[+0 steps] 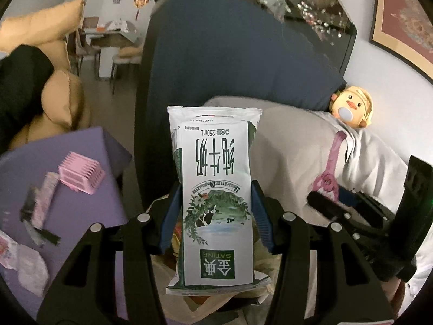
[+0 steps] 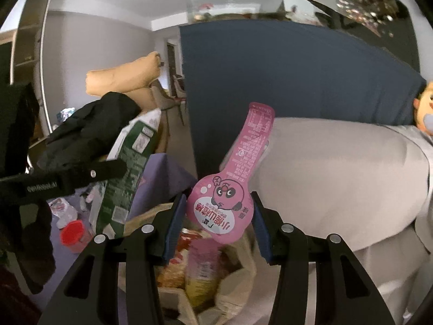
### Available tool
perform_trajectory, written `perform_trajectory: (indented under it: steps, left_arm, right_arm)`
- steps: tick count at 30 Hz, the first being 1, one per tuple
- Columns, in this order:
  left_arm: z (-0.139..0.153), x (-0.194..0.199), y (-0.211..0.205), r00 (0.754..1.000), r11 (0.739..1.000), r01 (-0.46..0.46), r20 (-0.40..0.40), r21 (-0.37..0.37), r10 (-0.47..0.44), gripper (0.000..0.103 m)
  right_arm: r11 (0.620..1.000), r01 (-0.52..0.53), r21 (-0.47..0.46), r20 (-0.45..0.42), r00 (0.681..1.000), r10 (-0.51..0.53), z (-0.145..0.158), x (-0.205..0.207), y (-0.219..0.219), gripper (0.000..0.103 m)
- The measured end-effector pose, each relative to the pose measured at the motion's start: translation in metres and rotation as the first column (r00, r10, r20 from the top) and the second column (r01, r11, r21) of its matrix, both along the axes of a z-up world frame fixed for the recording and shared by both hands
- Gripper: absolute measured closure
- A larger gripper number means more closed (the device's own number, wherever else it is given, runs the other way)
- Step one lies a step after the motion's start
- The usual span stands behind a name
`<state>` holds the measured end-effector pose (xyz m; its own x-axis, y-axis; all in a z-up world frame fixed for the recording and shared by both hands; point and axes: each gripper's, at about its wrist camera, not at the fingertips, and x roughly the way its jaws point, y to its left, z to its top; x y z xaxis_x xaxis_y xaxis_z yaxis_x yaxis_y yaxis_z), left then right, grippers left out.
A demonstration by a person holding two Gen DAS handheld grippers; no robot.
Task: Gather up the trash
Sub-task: 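Carry the milk carton and pink lollipop wrapper over the trash bag, then open both tools to drop the carton and pink wrapper into the bag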
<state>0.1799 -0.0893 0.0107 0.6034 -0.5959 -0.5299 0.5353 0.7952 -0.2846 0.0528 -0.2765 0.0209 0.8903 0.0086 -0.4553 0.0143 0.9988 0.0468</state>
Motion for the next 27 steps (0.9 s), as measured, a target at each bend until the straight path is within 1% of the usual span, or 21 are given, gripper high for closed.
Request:
perform_trajectory:
  steps: [3,5,9,11,12,15,18,20,22,24,25,27]
  left_arm:
    - [-0.01,0.006,-0.004,1.0,1.0,-0.006,-0.009,-0.01,0.006,0.055]
    - [-0.018,0.01,-0.01,1.0,1.0,-0.006,-0.001,-0.004,0.006,0.055]
    - [-0.033,0.014,-0.02,0.999,1.0,-0.003,0.035,0.029,0.002,0.055]
    - [-0.042,0.017,-0.025,0.999,0.999,0.003,0.032,0.047,-0.004,0.055]
    - [-0.046,0.019,-0.027,1.0,0.998,0.005,0.024,0.056,-0.006,0.055]
    - [-0.062,0.024,-0.03,0.999,0.997,0.016,-0.042,0.072,-0.013,0.055]
    - [-0.078,0.021,-0.028,0.994,0.996,0.02,-0.106,0.086,-0.011,0.055]
    - [-0.083,0.018,-0.028,0.992,0.995,0.025,-0.125,0.1,-0.013,0.055]
    - [-0.083,0.017,-0.028,0.992,0.994,0.019,-0.127,0.106,-0.006,0.055]
    - [-0.086,0.018,-0.033,0.989,0.989,0.025,-0.145,0.146,-0.004,0.055]
    - [-0.09,0.019,-0.037,0.985,0.985,0.049,-0.172,0.167,-0.02,0.055]
    - [-0.095,0.018,-0.042,0.979,0.978,0.078,-0.202,0.192,-0.038,0.056]
  right_arm:
    - [1.0,0.028,0.008,-0.012,1.0,-0.028,-0.006,0.002,-0.011,0.058]
    - [0.999,0.037,0.012,-0.017,0.999,-0.037,-0.008,0.001,-0.015,0.058]
    - [0.999,0.049,0.02,-0.024,0.999,-0.048,-0.012,0.005,-0.016,0.058]
    - [0.999,0.05,0.017,-0.033,0.998,-0.049,-0.015,0.007,-0.014,0.058]
    - [0.999,0.05,0.016,-0.037,0.998,-0.049,-0.017,0.008,-0.014,0.058]
    - [0.998,0.054,0.015,-0.043,0.998,-0.053,-0.019,0.01,-0.019,0.058]
    - [0.998,0.061,0.028,-0.043,0.997,-0.06,-0.021,0.008,-0.024,0.058]
    - [0.997,0.065,0.035,-0.047,0.997,-0.063,-0.023,0.009,-0.025,0.058]
    - [0.997,0.063,0.042,-0.051,0.997,-0.061,-0.025,0.01,-0.025,0.058]
    - [0.997,0.059,0.043,-0.055,0.997,-0.057,-0.027,0.011,-0.024,0.058]
    - [0.997,0.057,0.044,-0.055,0.997,-0.055,-0.026,0.013,-0.024,0.058]
    - [0.998,0.054,0.046,-0.057,0.997,-0.051,-0.027,0.015,-0.023,0.058]
